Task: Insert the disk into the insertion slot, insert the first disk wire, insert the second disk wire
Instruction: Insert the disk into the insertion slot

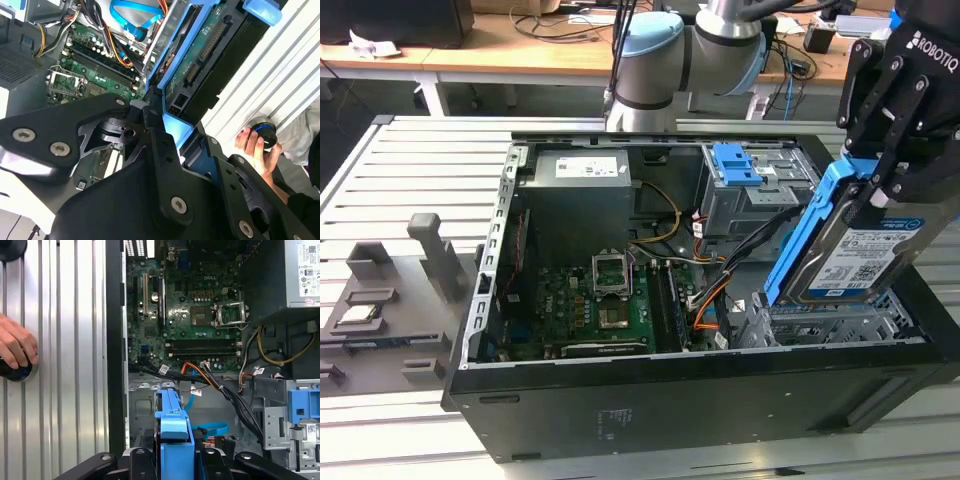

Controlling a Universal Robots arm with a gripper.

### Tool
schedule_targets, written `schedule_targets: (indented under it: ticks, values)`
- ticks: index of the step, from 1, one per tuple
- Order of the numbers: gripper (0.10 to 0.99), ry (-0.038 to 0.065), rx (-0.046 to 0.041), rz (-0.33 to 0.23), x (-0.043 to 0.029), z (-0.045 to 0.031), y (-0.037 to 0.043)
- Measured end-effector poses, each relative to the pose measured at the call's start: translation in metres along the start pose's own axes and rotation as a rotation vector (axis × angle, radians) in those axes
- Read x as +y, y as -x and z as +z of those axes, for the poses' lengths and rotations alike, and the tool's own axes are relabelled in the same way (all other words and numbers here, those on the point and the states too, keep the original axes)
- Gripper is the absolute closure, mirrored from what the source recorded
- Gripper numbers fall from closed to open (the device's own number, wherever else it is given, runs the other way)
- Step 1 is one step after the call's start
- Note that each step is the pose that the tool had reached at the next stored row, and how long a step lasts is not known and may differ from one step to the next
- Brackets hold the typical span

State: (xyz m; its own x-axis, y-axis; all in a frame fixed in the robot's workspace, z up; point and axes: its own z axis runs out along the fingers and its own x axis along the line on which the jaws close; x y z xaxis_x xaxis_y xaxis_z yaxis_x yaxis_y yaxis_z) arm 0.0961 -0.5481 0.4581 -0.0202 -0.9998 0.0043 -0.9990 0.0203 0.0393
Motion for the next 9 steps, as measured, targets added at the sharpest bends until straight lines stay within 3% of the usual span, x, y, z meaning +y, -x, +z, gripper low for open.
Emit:
schedule_targets:
  ticks: [9]
  values:
    - [0.718,0.000,0.0000,0.002,-0.0014,0.0155,0.0035]
